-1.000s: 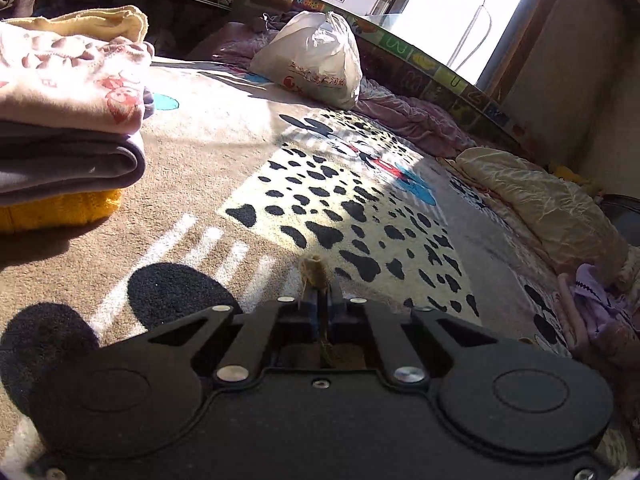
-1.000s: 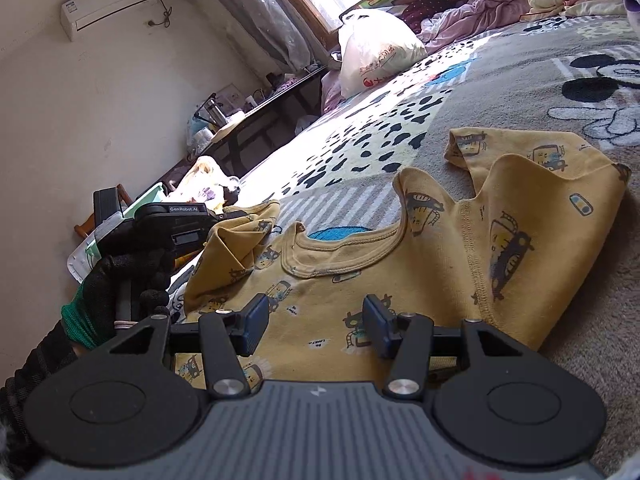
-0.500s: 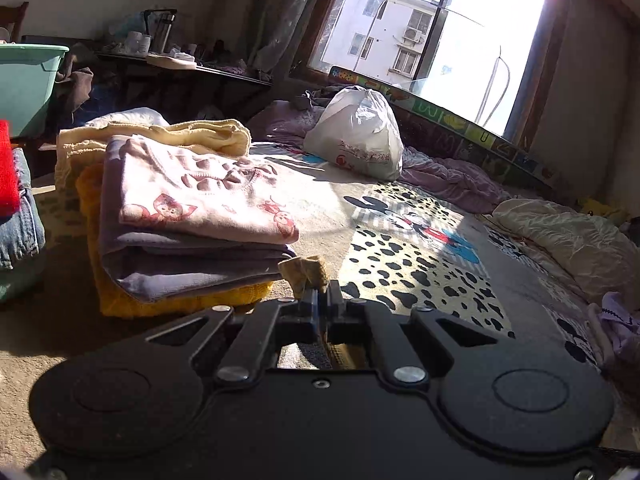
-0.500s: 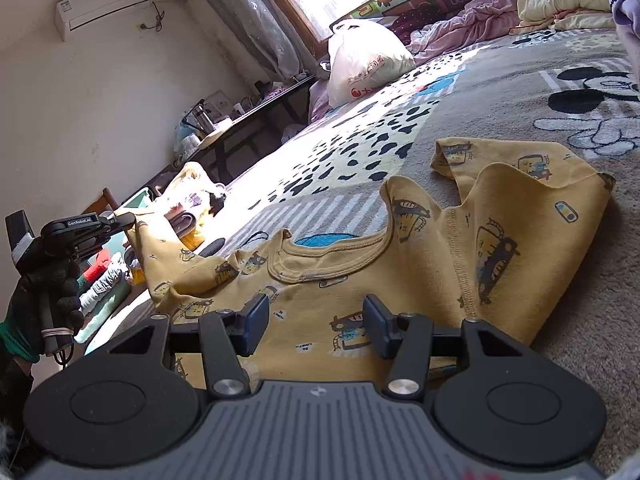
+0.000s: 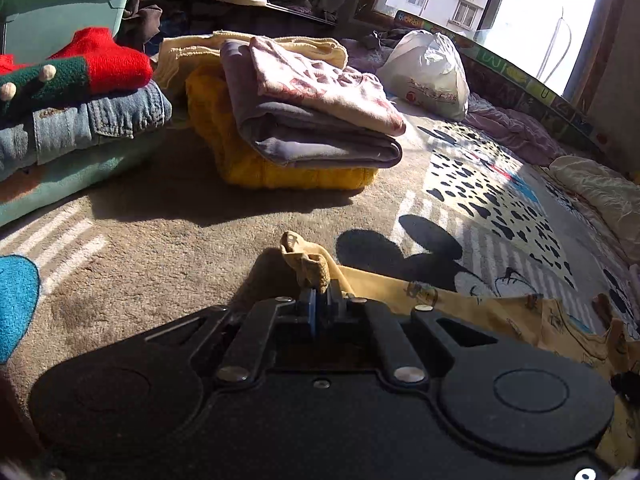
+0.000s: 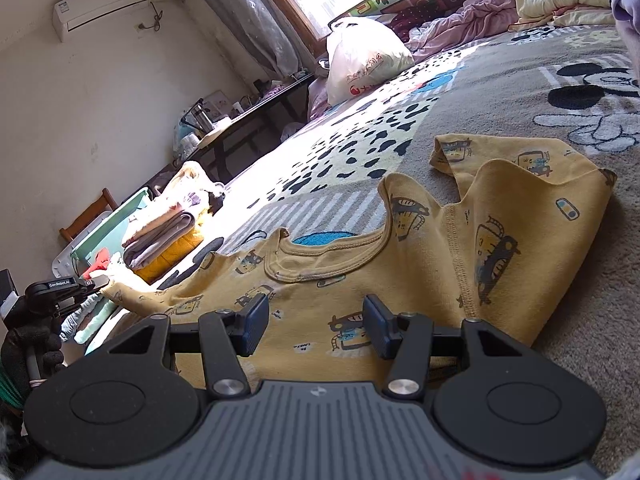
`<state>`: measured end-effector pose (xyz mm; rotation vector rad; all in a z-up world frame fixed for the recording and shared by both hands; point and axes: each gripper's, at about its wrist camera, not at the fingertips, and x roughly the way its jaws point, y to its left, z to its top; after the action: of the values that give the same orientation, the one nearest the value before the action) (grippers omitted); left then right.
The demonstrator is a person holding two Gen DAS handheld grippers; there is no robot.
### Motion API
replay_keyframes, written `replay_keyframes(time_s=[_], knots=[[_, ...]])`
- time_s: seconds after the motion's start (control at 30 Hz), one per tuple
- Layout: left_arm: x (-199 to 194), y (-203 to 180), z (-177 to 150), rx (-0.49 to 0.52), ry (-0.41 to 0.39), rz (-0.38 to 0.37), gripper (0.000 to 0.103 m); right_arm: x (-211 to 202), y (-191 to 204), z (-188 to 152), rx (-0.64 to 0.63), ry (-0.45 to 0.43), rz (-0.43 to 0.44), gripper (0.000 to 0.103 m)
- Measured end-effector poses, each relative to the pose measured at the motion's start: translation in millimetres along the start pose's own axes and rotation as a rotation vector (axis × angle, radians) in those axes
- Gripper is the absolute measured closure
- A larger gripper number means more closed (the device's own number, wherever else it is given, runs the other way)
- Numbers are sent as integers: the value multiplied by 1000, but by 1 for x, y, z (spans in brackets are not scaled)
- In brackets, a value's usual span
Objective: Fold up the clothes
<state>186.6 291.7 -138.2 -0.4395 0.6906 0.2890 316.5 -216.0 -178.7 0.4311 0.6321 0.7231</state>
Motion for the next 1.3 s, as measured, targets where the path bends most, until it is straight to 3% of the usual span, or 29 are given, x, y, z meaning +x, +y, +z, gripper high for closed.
replay_keyframes(time_s=[0.1,0.2,0.33,0.47,0.53,0.67,0.77,0.83,0.9,0.97,1.03,1.2,1.3], knots=[[-5,26,3,-170,-13,-85,95,0,0,-1,-1,0,-1,50],[-4,38,10,-232,-39,-82,81,0,1,-1,-3,-1,-2,50],[13,35,19,-217,-56,-80,81,1,0,-1,-3,0,-2,50],[25,25,30,-116,-68,-65,82,1,-2,-1,6,-1,6,50],[24,20,30,-59,-80,-27,99,1,-3,-1,9,-1,9,50],[-12,25,23,-88,-224,25,99,1,-4,-1,16,-2,15,50],[6,25,12,-49,-141,75,98,1,-5,-1,18,-2,17,50],[10,24,11,-36,-139,90,97,1,-5,-1,19,-1,19,50],[8,22,11,-27,-152,107,88,1,-5,-1,20,-3,19,50],[5,29,11,-86,-141,90,83,1,-5,-1,21,-4,20,50],[4,32,11,-104,-125,79,83,1,-4,-1,21,-4,19,50],[-2,17,11,15,-53,124,92,1,-2,-2,21,-4,19,50],[-9,18,13,-14,-57,157,92,1,-2,-2,24,-4,21,50]])
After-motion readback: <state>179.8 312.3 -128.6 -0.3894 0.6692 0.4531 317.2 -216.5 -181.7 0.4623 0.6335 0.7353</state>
